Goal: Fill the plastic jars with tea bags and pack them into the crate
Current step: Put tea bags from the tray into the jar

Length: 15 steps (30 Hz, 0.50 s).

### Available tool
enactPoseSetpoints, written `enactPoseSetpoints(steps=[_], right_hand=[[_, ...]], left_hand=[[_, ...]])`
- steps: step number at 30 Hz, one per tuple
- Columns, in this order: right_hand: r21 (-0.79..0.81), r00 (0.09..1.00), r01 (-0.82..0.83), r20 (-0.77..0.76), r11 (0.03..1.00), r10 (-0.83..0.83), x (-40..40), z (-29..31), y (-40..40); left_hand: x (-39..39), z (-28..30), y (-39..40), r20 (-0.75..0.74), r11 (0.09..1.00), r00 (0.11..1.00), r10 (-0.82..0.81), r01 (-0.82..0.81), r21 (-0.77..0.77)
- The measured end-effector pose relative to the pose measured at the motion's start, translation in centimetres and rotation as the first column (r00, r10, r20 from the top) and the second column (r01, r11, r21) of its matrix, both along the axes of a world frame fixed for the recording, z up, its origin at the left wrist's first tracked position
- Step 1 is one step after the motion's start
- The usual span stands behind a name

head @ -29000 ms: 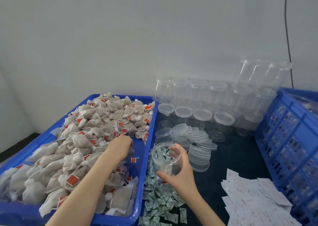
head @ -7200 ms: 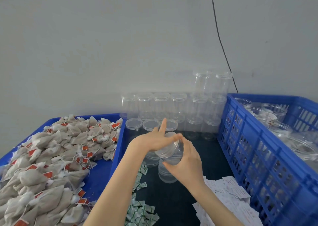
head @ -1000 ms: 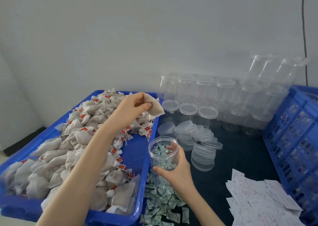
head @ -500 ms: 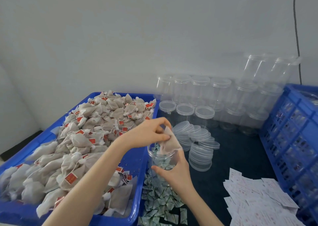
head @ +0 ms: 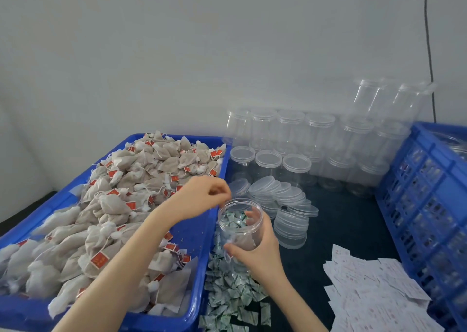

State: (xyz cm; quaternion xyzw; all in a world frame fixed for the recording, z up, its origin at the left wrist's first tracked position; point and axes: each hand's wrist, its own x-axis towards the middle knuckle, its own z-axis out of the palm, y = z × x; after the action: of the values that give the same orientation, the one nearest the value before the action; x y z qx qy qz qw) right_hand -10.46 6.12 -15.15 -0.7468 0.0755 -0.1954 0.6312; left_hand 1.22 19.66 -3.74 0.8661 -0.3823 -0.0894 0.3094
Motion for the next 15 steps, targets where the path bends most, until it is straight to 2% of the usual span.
enactPoseSetpoints(steps=[1, 3, 5, 7, 8, 11, 15], right_hand=[[0.002, 1.0, 0.005, 0.001, 1.0, -0.005, -0.1, 0.0, -0.2], [0.01, 1.0, 0.011, 0.006, 1.0, -0.011, -0.2, 0.1, -0.5], [0.005, 1.0, 0.018, 0.014, 1.0, -0.018, -0.2, 0.2, -0.8], [-0.008, 1.0, 0.027, 0.012, 1.0, -0.027, -0.1, 0.4, -0.8], [-0.013, 0.999, 0.033, 0.01, 0.999, -0.033, -0.1, 0.5, -0.8], [-0.019, 0.999, 0.041, 0.008, 0.999, -0.04, 0.0, 0.4, -0.8], [-0.025, 0.999, 0.039, 0.008, 0.999, -0.039, -0.1, 0.4, -0.8]], left_hand=[[0.5, -0.5, 0.5, 0.062, 0.994, 0.994, 0.092, -0.095, 0.051], [1.4, -1.8, 1.3, 0.118, 0.926, 0.989, 0.091, -0.128, 0.356], [1.4, -3.5, 1.7, -0.006, 0.726, 1.0, -0.026, 0.023, 0.687], [0.7, -5.0, 1.7, -0.159, 0.522, 0.986, -0.056, 0.165, 0.837], [0.3, -5.6, 1.7, -0.205, 0.468, 0.978, -0.043, 0.201, 0.861], [-0.2, -6.8, 1.2, -0.209, 0.414, 0.977, -0.049, 0.211, 0.886], [0.3, -6.7, 1.3, -0.209, 0.508, 0.977, -0.03, 0.195, 0.839]])
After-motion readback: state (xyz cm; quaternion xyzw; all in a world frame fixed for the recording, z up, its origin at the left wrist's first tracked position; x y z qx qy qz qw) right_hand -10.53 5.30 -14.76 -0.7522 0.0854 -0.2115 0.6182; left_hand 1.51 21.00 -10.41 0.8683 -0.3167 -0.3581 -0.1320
